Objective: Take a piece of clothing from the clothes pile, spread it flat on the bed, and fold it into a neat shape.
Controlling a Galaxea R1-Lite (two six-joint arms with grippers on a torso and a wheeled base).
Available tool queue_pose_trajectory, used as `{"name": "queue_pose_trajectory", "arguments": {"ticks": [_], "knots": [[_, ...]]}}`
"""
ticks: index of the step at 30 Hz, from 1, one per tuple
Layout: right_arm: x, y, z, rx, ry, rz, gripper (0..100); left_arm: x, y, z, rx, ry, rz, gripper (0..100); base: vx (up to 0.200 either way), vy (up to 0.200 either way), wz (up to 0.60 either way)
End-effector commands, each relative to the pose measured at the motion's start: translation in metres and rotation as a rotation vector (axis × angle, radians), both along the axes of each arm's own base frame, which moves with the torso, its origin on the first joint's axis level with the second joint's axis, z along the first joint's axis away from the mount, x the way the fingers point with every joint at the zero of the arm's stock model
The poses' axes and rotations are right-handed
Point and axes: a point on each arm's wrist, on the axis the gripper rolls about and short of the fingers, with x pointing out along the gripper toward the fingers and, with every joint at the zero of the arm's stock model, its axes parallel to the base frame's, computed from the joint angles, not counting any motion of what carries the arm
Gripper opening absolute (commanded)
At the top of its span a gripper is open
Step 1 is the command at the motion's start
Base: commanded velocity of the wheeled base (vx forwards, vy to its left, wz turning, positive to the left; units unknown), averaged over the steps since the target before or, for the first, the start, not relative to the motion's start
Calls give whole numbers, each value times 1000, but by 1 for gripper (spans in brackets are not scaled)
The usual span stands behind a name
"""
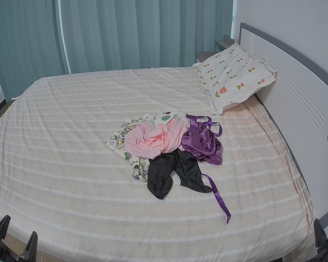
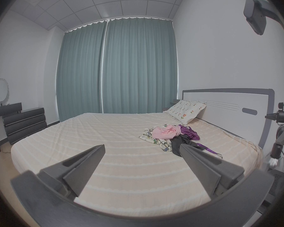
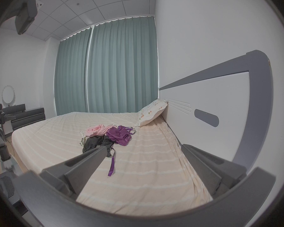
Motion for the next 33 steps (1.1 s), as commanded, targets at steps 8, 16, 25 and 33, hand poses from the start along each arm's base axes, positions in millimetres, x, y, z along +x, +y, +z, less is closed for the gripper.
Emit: {"name": "queue_pose_trajectory", "arguments": {"ticks": [8, 16, 25, 33], "knots": [[0, 0, -5, 0, 1, 6, 100, 0, 0, -5, 0, 0, 0, 100, 0, 0, 0], [1, 0, 97, 121, -78, 100, 100, 0, 0, -5, 0, 2, 0, 100, 0, 0, 0], [70, 9, 67, 169, 433, 299, 100, 0, 0, -5, 0, 2, 0, 100, 0, 0, 0], [150, 30, 49, 289, 692, 413, 100, 0, 0, -5, 0, 2, 0, 100, 0, 0, 0]]}}
